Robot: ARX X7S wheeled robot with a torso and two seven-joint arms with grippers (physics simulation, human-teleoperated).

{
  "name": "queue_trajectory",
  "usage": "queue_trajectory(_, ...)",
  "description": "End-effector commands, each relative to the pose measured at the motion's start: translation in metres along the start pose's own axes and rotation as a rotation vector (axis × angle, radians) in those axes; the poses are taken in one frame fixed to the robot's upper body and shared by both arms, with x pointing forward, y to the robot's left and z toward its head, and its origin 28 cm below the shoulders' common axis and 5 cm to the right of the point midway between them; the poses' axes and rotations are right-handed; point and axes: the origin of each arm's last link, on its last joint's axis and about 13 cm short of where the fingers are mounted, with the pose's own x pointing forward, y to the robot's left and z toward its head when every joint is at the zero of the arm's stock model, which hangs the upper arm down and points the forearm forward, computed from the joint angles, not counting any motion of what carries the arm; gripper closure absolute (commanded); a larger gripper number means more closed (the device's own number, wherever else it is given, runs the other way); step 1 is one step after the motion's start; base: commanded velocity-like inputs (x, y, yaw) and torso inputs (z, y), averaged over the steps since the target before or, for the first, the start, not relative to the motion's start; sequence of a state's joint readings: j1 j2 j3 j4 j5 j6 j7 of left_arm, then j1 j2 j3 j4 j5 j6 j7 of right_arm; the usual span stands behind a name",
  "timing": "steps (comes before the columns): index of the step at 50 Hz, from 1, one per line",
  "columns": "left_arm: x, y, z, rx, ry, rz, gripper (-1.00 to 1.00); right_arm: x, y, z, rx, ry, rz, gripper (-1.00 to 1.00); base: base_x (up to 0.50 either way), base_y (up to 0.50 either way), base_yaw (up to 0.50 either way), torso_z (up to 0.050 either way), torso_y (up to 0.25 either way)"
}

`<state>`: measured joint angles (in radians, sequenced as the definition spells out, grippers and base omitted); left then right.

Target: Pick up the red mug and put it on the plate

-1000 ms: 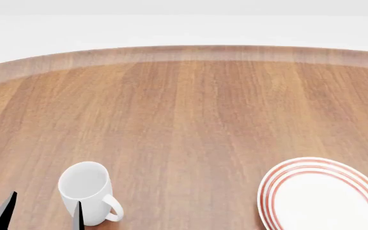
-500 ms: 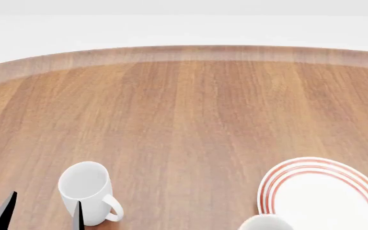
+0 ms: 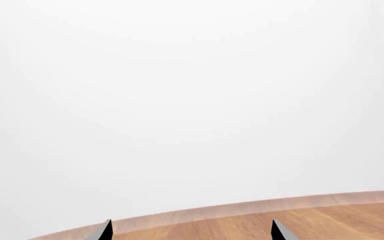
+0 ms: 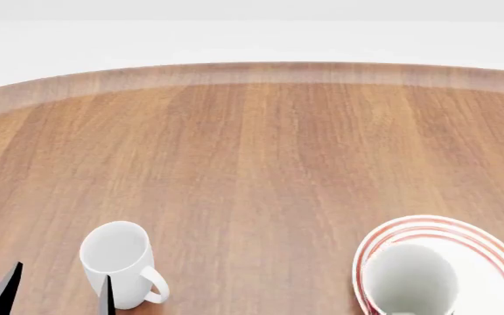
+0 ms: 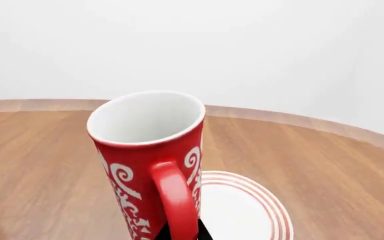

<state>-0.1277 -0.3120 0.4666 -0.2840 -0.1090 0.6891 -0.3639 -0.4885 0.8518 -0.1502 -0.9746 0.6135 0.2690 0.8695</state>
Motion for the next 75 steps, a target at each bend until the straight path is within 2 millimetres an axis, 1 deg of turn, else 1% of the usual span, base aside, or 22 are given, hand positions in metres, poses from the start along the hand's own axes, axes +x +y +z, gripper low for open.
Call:
queue_trajectory(1, 0.000, 0.000, 0.000, -0.003, -0.004, 0.000, -1.00, 0.010, -0.005, 0.015, -0.010, -0.007, -0.034, 1.00, 0.00, 0.00, 0.00, 0.000, 0.000)
queue_trajectory(5, 0.000, 0.000, 0.000, -0.005, -0.004, 0.000, -1.00, 0.014, -0.006, 0.021, -0.016, -0.021, -0.046, 1.00, 0.00, 0.00, 0.00, 0.000, 0.000)
queue_trajectory(21, 0.000, 0.000, 0.000, -0.005, -0.004, 0.000, -1.00, 0.014, -0.006, 0.021, -0.016, -0.021, -0.046, 1.00, 0.00, 0.00, 0.00, 0.000, 0.000)
queue_trajectory(23, 0.000, 0.000, 0.000, -0.005, -0.007, -0.001, -1.00, 0.018, -0.007, 0.020, -0.004, -0.024, -0.012, 1.00, 0.00, 0.00, 0.00, 0.000, 0.005)
queue_trajectory(24, 0.000, 0.000, 0.000, -0.003, -0.007, 0.001, -1.00, 0.024, -0.011, 0.019, -0.035, -0.014, -0.028, 1.00, 0.00, 0.00, 0.00, 0.000, 0.000)
queue_trajectory(26, 0.000, 0.000, 0.000, -0.001, -0.005, 0.004, -1.00, 0.029, -0.018, 0.025, -0.051, -0.040, -0.039, 1.00, 0.00, 0.00, 0.00, 0.000, 0.000)
queue_trajectory(29, 0.000, 0.000, 0.000, -0.001, -0.003, -0.001, -1.00, 0.034, -0.023, 0.029, -0.045, -0.029, -0.037, 1.00, 0.00, 0.00, 0.00, 0.000, 0.000)
queue_trajectory(30, 0.000, 0.000, 0.000, 0.000, -0.003, 0.000, -1.00, 0.038, -0.028, 0.031, -0.090, -0.043, -0.068, 1.00, 0.00, 0.00, 0.00, 0.000, 0.000)
queue_trajectory(34, 0.000, 0.000, 0.000, 0.002, -0.001, 0.003, -1.00, 0.045, -0.034, 0.035, -0.080, -0.037, -0.057, 1.00, 0.00, 0.00, 0.00, 0.000, 0.000)
queue_trajectory(37, 0.000, 0.000, 0.000, 0.003, 0.001, 0.004, -1.00, 0.049, -0.037, 0.035, -0.087, -0.037, -0.055, 1.00, 0.00, 0.00, 0.00, 0.000, 0.000)
queue_trajectory(45, 0.000, 0.000, 0.000, 0.002, 0.003, 0.002, -1.00, 0.059, -0.043, 0.045, -0.132, -0.045, -0.044, 1.00, 0.00, 0.00, 0.00, 0.000, 0.000)
queue_trajectory(53, 0.000, 0.000, 0.000, 0.002, 0.004, 0.002, -1.00, 0.070, -0.046, 0.046, -0.130, -0.027, 0.010, 1.00, 0.00, 0.00, 0.00, 0.000, 0.000)
queue_trajectory(60, 0.000, 0.000, 0.000, 0.002, 0.004, 0.003, -1.00, 0.080, -0.051, 0.057, -0.130, -0.036, 0.048, 1.00, 0.00, 0.00, 0.00, 0.000, 0.000)
queue_trajectory(65, 0.000, 0.000, 0.000, 0.003, 0.004, 0.002, -1.00, 0.093, -0.056, 0.067, -0.133, -0.032, 0.057, 1.00, 0.00, 0.00, 0.00, 0.000, 0.000)
queue_trajectory(75, 0.000, 0.000, 0.000, 0.003, 0.004, 0.002, -1.00, 0.110, -0.065, 0.077, -0.130, -0.019, 0.068, 1.00, 0.00, 0.00, 0.00, 0.000, 0.001)
